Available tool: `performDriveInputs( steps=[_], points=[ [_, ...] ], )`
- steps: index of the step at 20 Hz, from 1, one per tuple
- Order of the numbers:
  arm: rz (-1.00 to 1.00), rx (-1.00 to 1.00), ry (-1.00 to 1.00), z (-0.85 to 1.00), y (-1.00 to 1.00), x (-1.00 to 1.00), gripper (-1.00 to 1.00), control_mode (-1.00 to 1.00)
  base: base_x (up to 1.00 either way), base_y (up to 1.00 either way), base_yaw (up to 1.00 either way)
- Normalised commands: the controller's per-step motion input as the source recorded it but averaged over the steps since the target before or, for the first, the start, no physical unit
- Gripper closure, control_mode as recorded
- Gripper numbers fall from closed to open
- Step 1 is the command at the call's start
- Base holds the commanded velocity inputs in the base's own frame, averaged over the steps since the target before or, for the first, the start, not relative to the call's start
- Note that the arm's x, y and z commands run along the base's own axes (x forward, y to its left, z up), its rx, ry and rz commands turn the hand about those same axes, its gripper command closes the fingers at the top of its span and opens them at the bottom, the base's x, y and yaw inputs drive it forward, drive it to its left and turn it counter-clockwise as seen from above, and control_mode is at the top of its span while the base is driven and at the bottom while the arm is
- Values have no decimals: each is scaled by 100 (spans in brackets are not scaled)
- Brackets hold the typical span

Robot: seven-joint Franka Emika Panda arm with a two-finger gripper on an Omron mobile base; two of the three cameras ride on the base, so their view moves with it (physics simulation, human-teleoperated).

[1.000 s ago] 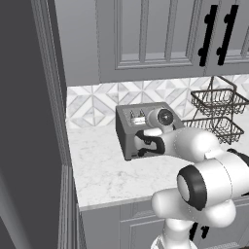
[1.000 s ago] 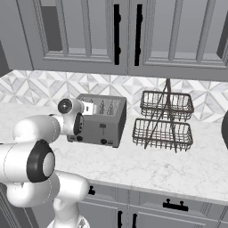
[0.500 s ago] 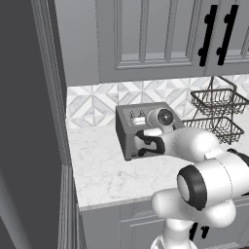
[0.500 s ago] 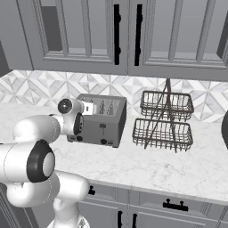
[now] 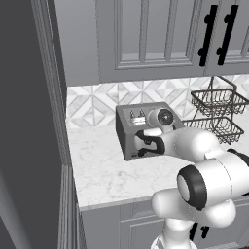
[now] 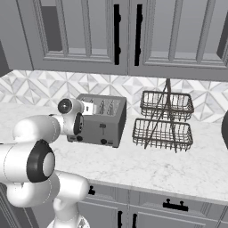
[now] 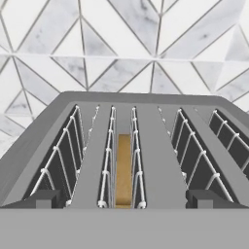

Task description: Start the toaster. Once the lever pops up, take the bread to the plate on the dining counter.

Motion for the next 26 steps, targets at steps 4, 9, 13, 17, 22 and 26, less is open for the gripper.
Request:
performDriveInputs(
  steps=[4,9,13,17,22,26],
  points=[
    [0,0,0,0,0,0,-100,-100,0,0,0],
    [0,0,0,0,0,0,-100,-100,0,0,0],
    [0,0,0,0,0,0,-100,-100,0,0,0],
    [0,0,0,0,0,0,-100,-100,0,0,0],
    [0,0,0,0,0,0,-100,-100,0,0,0],
    [0,0,0,0,0,0,-100,-100,0,0,0]
  ],
)
